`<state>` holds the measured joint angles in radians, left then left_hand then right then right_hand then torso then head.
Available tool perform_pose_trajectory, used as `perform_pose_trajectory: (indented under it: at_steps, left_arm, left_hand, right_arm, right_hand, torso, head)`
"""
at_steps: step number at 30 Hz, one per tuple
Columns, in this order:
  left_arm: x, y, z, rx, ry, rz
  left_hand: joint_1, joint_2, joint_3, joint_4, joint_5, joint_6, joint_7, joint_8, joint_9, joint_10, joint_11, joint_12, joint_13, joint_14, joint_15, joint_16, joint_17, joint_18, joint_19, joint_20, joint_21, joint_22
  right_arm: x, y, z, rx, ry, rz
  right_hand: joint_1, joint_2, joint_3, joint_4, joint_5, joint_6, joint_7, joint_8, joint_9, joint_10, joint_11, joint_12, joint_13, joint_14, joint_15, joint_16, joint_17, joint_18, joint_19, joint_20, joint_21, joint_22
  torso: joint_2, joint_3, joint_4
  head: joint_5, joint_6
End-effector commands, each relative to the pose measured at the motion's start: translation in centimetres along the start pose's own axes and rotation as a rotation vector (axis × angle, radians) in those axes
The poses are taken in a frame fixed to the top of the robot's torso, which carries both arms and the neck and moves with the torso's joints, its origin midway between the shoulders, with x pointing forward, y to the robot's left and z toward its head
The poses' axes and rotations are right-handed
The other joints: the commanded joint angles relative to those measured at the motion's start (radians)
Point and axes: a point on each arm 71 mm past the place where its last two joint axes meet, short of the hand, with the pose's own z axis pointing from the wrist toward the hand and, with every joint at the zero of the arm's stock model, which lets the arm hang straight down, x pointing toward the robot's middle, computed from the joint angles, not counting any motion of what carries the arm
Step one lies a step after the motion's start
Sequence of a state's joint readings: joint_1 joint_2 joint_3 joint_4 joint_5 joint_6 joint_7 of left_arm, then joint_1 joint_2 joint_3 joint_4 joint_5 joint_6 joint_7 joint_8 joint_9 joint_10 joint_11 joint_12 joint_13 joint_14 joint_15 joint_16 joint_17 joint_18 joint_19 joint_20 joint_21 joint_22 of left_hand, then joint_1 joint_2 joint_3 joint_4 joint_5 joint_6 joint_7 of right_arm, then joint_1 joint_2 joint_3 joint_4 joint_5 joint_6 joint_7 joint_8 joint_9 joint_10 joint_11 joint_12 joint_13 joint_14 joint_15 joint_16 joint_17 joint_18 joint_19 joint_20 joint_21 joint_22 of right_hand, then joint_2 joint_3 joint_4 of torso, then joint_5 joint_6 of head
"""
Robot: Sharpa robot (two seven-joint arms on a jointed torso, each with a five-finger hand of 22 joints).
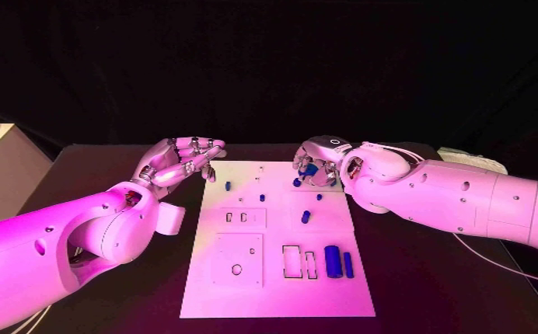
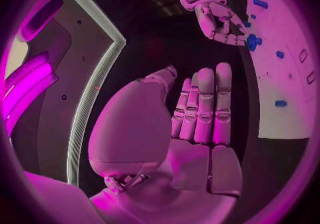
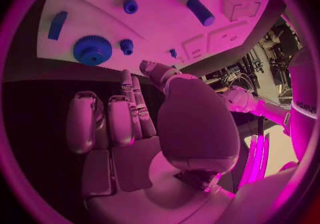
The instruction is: Assemble the parts on the task board
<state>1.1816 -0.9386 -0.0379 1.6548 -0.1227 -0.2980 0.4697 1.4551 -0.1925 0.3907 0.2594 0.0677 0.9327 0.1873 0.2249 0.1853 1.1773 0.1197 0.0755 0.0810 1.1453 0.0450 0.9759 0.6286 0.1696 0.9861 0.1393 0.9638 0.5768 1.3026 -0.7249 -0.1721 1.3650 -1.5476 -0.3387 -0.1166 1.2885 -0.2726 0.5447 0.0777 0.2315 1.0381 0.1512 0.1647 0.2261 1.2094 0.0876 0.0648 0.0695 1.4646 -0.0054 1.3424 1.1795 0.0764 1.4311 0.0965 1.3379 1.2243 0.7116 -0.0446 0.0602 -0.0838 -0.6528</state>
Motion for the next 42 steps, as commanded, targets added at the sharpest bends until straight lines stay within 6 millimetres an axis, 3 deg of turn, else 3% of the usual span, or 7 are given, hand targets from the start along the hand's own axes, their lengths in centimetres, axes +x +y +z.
perform_pose_trajectory:
  at_steps: [1, 7, 13, 23, 30, 35, 42]
  left_arm:
    - [0.3, -0.2, 0.1, 0.001, 0.025, -0.006]
    - [0.2, -0.1, 0.1, -0.002, 0.022, -0.008]
    - [0.1, -0.1, 0.1, -0.005, 0.018, -0.009]
    - [0.0, -0.1, 0.1, -0.008, 0.014, -0.009]
    - [0.0, -0.1, 0.1, -0.012, 0.012, -0.009]
    - [-0.1, 0.0, 0.1, -0.014, 0.009, -0.008]
    - [-0.2, 0.0, 0.2, -0.02, 0.007, -0.008]
  left_hand:
    - [-0.009, -0.003, 0.008, -0.001, -0.005, -0.009, 0.001, -0.001, 0.002, -0.01, 0.001, -0.004, -0.001, -0.006, 0.001, 0.004, -0.002, 0.013, -0.007, 0.002, 0.005, 0.002]
    - [-0.011, -0.003, 0.009, -0.001, -0.005, -0.012, 0.002, -0.002, 0.002, -0.013, 0.002, -0.005, -0.001, -0.007, 0.002, 0.005, -0.003, 0.013, -0.009, 0.003, 0.01, 0.005]
    - [-0.012, -0.003, 0.009, -0.001, -0.005, -0.013, 0.002, -0.002, 0.002, -0.015, 0.002, -0.006, -0.001, -0.007, 0.002, 0.006, -0.003, 0.013, -0.009, 0.003, 0.011, 0.006]
    - [-0.014, -0.003, 0.01, -0.002, -0.005, -0.016, 0.004, -0.004, 0.002, -0.019, 0.003, -0.006, -0.001, -0.007, 0.003, 0.007, -0.003, 0.013, -0.012, 0.004, 0.015, 0.008]
    - [-0.014, -0.002, 0.011, -0.003, -0.005, -0.018, 0.005, -0.005, 0.003, -0.021, 0.004, -0.007, -0.002, -0.007, 0.003, 0.008, -0.004, 0.013, -0.013, 0.004, 0.018, 0.01]
    - [-0.015, -0.002, 0.012, -0.003, -0.005, -0.019, 0.005, -0.005, 0.003, -0.021, 0.004, -0.007, -0.002, -0.008, 0.004, 0.009, -0.004, 0.013, -0.014, 0.005, 0.019, 0.011]
    - [-0.015, 0.0, 0.013, -0.003, -0.005, -0.019, 0.005, -0.005, 0.003, -0.023, 0.005, -0.007, -0.002, -0.007, 0.004, 0.009, -0.004, 0.013, -0.015, 0.005, 0.02, 0.012]
  right_arm:
    - [0.3, -0.2, 0.1, 0.036, 0.028, -0.06]
    - [0.9, -0.2, 0.2, 0.048, 0.051, -0.074]
    - [1.2, -0.2, 0.2, 0.053, 0.073, -0.081]
    - [1.4, 0.0, 0.2, 0.048, 0.075, -0.081]
    - [1.3, 0.2, 0.3, 0.039, 0.052, -0.069]
    - [1.1, 0.3, 0.3, 0.035, 0.023, -0.056]
    - [0.8, 0.5, 0.2, 0.027, -0.033, -0.035]
  right_hand:
    - [0.0, -0.01, -0.01, 0.002, -0.007, -0.011, 0.001, -0.006, 0.003, -0.019, 0.001, -0.005, -0.002, 0.045, 0.009, 0.007, 0.0, -0.007, 0.002, 0.006, 0.002, -0.005]
    - [0.0, -0.009, -0.026, 0.005, -0.012, -0.015, 0.001, -0.008, 0.006, -0.039, 0.003, -0.005, -0.002, 0.043, 0.01, 0.011, -0.002, -0.004, -0.005, 0.008, -0.007, -0.019]
    - [0.013, -0.001, -0.079, 0.009, -0.016, -0.021, 0.002, -0.012, 0.01, -0.085, 0.008, -0.003, -0.002, 0.035, 0.015, 0.011, -0.019, 0.001, -0.018, 0.013, -0.023, -0.038]
    - [0.03, 0.017, -0.086, 0.011, -0.013, -0.013, 0.001, -0.009, 0.014, -0.072, 0.006, 0.004, 0.003, 0.035, 0.014, 0.017, -0.017, 0.0, -0.015, 0.013, -0.017, -0.027]
    - [0.044, 0.032, -0.058, 0.015, -0.012, 0.011, 0.001, 0.002, 0.023, -0.026, 0.001, 0.013, 0.011, 0.036, 0.01, 0.028, -0.011, -0.004, -0.006, 0.01, -0.003, -0.005]
    - [0.065, 0.053, 0.005, 0.01, -0.038, 0.05, -0.013, 0.025, 0.042, 0.037, -0.016, 0.02, 0.02, 0.038, -0.003, 0.04, -0.005, -0.01, 0.007, -0.001, 0.02, 0.029]
    - [0.076, 0.071, 0.036, -0.011, -0.031, 0.09, -0.034, 0.06, 0.073, 0.098, -0.038, 0.028, 0.037, 0.038, -0.021, 0.046, -0.007, -0.014, 0.013, -0.016, 0.034, 0.052]
  torso:
    - [0.009, -0.0031, 0.0034]
    - [0.018, -0.0054, 0.0073]
    - [0.026, -0.0052, 0.0102]
    - [0.038, -0.0052, 0.0115]
    - [0.046, -0.006, 0.0124]
    - [0.05, -0.0062, 0.0133]
    - [0.055, -0.0063, 0.0146]
  head:
    - [-0.003, -0.001]
    - [-0.005, -0.001]
    - [-0.007, 0.0]
    - [-0.01, 0.005]
    - [-0.012, 0.01]
    - [-0.013, 0.013]
    - [-0.015, 0.015]
